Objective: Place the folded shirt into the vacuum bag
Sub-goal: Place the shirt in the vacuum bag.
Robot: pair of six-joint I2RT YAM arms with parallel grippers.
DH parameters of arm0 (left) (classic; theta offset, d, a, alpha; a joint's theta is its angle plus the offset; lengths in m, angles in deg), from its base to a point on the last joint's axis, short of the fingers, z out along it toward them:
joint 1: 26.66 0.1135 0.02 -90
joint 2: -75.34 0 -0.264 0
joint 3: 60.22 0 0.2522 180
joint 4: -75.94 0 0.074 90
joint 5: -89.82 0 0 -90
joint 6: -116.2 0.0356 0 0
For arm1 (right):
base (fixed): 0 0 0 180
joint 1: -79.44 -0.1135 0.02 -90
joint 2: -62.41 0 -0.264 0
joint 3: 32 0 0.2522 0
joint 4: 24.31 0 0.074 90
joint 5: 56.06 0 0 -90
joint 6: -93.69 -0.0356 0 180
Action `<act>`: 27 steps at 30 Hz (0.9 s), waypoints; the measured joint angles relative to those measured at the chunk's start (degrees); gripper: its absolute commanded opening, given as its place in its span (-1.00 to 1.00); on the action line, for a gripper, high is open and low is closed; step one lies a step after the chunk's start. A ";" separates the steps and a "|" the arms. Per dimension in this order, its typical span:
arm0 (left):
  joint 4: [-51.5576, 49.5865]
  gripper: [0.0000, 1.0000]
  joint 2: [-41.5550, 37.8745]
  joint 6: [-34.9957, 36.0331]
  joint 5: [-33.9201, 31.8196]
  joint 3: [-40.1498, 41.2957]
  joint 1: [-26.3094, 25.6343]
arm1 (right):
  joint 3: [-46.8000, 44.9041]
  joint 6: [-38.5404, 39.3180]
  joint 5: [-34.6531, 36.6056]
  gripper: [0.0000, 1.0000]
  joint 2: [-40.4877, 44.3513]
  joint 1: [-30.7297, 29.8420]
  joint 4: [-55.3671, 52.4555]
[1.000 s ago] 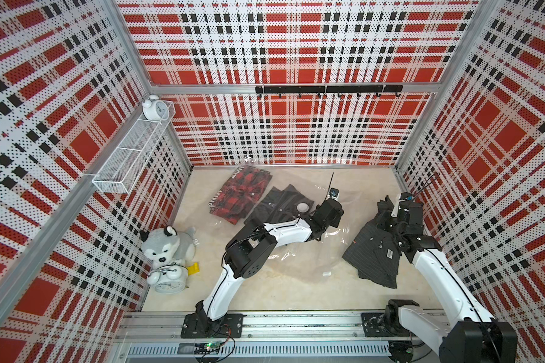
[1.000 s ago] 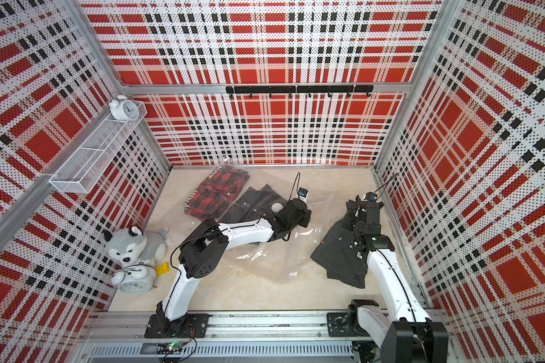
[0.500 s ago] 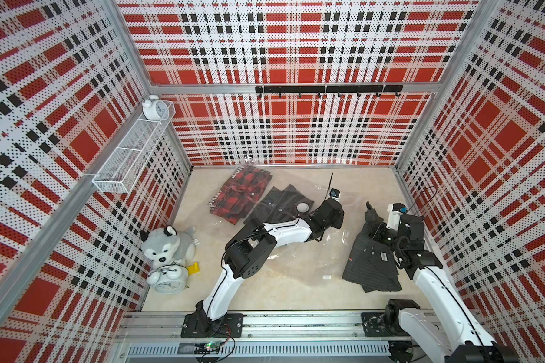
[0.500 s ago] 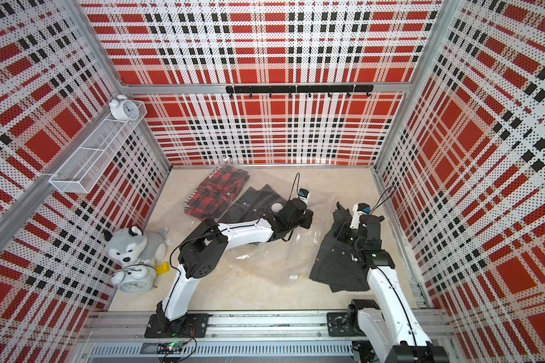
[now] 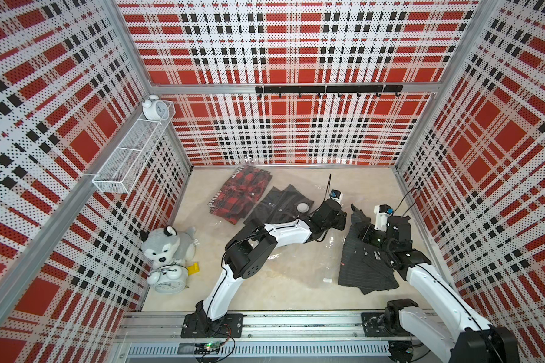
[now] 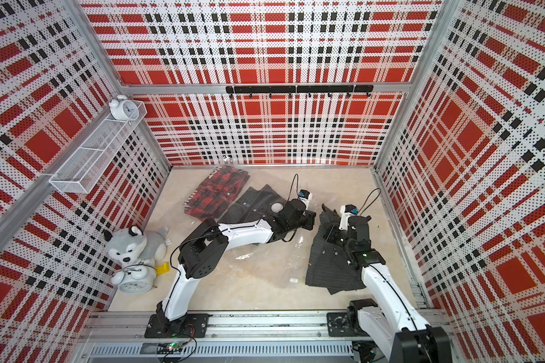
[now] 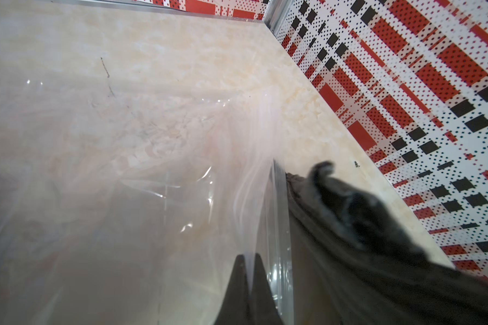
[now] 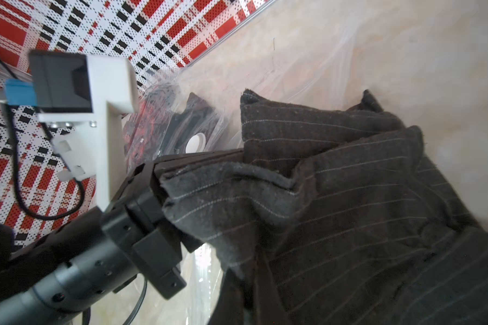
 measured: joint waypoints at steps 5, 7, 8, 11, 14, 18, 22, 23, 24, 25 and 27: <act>1.53 -1.00 -2.40 -1.77 1.42 4.04 -0.02 | -0.46 -0.68 0.09 -1.00 -9.05 -0.28 4.57; 2.84 -1.00 -3.87 -2.97 1.92 5.88 -0.07 | -0.46 -0.79 0.11 -1.00 -12.17 -0.28 6.01; 3.52 -1.00 -4.81 -3.63 2.23 6.86 -0.07 | -0.46 -0.87 0.09 -1.00 -13.86 -0.28 6.80; 4.81 -1.00 -7.19 -5.07 2.89 8.33 -0.09 | -0.46 -1.20 -0.04 -1.00 -18.71 -0.28 9.14; 5.90 -1.00 -8.50 -5.77 3.17 8.52 -0.13 | -0.02 -1.88 -0.17 -1.00 -23.28 -0.28 10.56; 6.95 -1.00 -9.33 -6.21 3.85 9.35 -0.22 | 2.34 -2.73 0.57 -1.00 -28.28 -0.28 10.32; 7.63 -1.00 -9.46 -6.05 4.22 10.86 -0.90 | 5.31 -3.43 1.57 -1.00 -30.82 -0.22 9.64; 7.78 -1.00 -9.46 -6.01 4.20 11.26 -1.20 | 6.08 -3.52 1.90 -1.00 -31.28 -0.17 9.46; 7.82 -1.00 -9.46 -6.01 4.17 11.61 -1.51 | 6.78 -3.58 2.08 -1.00 -31.65 -0.04 9.27; 7.85 -1.00 -9.46 -5.99 4.20 11.98 -1.88 | 7.45 -3.63 2.19 -1.00 -31.95 0.15 8.98; 7.85 -1.00 -9.46 -5.99 4.13 12.57 -2.49 | 8.63 -3.65 2.12 -1.00 -32.44 0.72 8.74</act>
